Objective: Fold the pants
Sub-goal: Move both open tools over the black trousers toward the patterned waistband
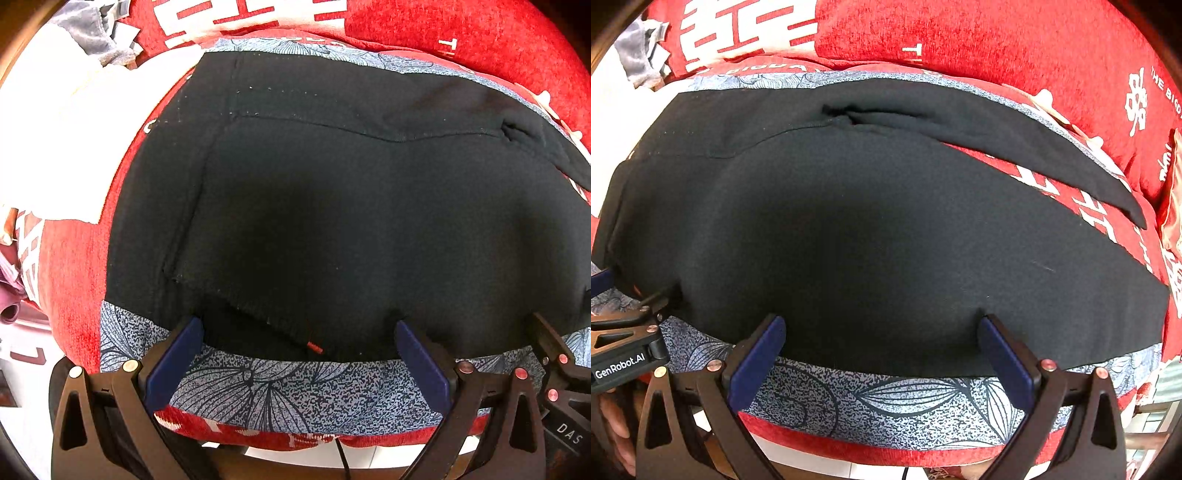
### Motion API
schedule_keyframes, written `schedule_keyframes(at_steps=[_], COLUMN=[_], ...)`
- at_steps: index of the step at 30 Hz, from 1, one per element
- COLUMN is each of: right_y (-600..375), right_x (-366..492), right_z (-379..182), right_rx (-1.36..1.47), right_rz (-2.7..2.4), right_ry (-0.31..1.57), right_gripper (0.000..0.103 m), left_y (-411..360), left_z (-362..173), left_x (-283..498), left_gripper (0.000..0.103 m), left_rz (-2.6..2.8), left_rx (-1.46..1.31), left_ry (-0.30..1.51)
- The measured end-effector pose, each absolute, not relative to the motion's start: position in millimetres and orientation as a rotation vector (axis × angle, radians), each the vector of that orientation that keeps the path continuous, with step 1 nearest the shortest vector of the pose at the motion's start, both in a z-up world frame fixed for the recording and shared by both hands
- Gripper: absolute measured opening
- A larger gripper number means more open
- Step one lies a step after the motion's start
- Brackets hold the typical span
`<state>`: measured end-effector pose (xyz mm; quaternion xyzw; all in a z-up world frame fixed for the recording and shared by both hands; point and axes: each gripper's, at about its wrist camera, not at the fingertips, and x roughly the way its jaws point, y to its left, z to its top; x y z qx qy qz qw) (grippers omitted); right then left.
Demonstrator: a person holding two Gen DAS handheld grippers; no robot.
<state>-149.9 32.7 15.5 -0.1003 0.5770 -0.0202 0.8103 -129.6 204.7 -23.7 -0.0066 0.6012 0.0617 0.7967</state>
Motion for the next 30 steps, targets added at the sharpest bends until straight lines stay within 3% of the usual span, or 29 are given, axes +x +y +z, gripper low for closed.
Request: schedule_keyframes(at_steps=[15,30], right_y=[29.2,46.9], right_x=[-151.4,-149.3], right_z=[21.6,55.9], right_rx=[-0.224,-0.322], right_rz=[-0.024,0.0], right_ry=[1.207,1.105], right_gripper=[0.103,0.103], left_y=[194.8,210.8], left_z=[-24.3,20.7], left_x=[-125.4,-116.0], left_gripper=[0.103,0.103], left_rz=[0.125,0.11], left_rx=[0.016,-0.059], left_ry=[1.289,1.21])
